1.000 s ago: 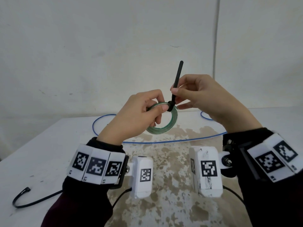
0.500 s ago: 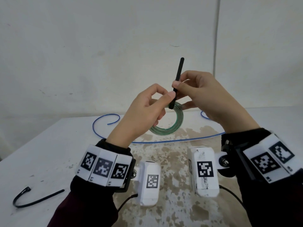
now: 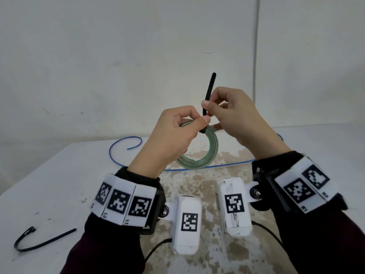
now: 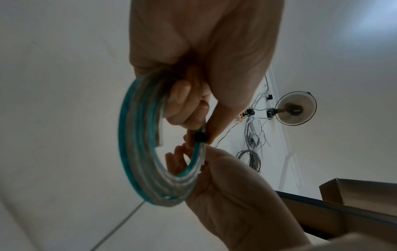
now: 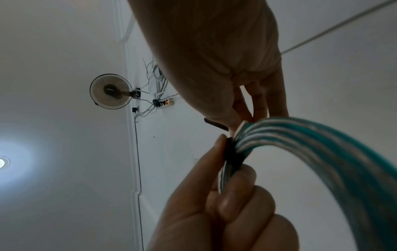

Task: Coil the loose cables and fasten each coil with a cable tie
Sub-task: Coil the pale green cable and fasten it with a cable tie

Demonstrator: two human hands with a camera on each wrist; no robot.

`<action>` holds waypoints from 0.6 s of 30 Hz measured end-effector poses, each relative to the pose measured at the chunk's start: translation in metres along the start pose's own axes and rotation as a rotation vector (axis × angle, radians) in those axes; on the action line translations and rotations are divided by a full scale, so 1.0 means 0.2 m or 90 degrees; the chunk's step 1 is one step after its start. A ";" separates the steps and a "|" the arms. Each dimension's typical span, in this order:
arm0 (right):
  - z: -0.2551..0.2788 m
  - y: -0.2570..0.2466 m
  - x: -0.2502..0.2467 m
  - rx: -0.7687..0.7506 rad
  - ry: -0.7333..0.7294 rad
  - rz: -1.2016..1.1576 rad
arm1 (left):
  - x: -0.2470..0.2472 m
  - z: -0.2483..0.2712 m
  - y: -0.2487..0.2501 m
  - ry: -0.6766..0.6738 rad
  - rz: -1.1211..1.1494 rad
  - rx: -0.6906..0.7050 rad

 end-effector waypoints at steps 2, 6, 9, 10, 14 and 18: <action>0.00 0.02 0.02 0.011 -0.015 0.037 | 0.01 0.00 -0.01 -0.007 -0.010 -0.011; 0.00 0.04 0.03 0.033 -0.055 0.058 | 0.03 0.01 -0.03 -0.027 0.004 -0.051; 0.01 0.03 0.00 0.059 -0.109 0.038 | 0.04 0.01 -0.01 -0.075 0.062 -0.064; 0.01 0.02 0.00 0.067 -0.127 0.030 | 0.04 0.01 0.00 -0.087 0.071 -0.059; 0.05 -0.03 0.01 0.077 -0.218 -0.022 | 0.01 0.03 0.03 -0.090 0.067 -0.034; 0.08 -0.06 0.04 0.075 -0.286 -0.022 | -0.05 0.03 0.02 -0.053 0.047 -0.033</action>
Point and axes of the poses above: each hand's wrist, its own z-axis away from the middle knuckle, its own x-axis out of the palm, y = z × x, the point moved 7 cm from there along -z, towards the middle knuckle, and after that the axes turned 13 degrees about -y, right-handed, at the moved point
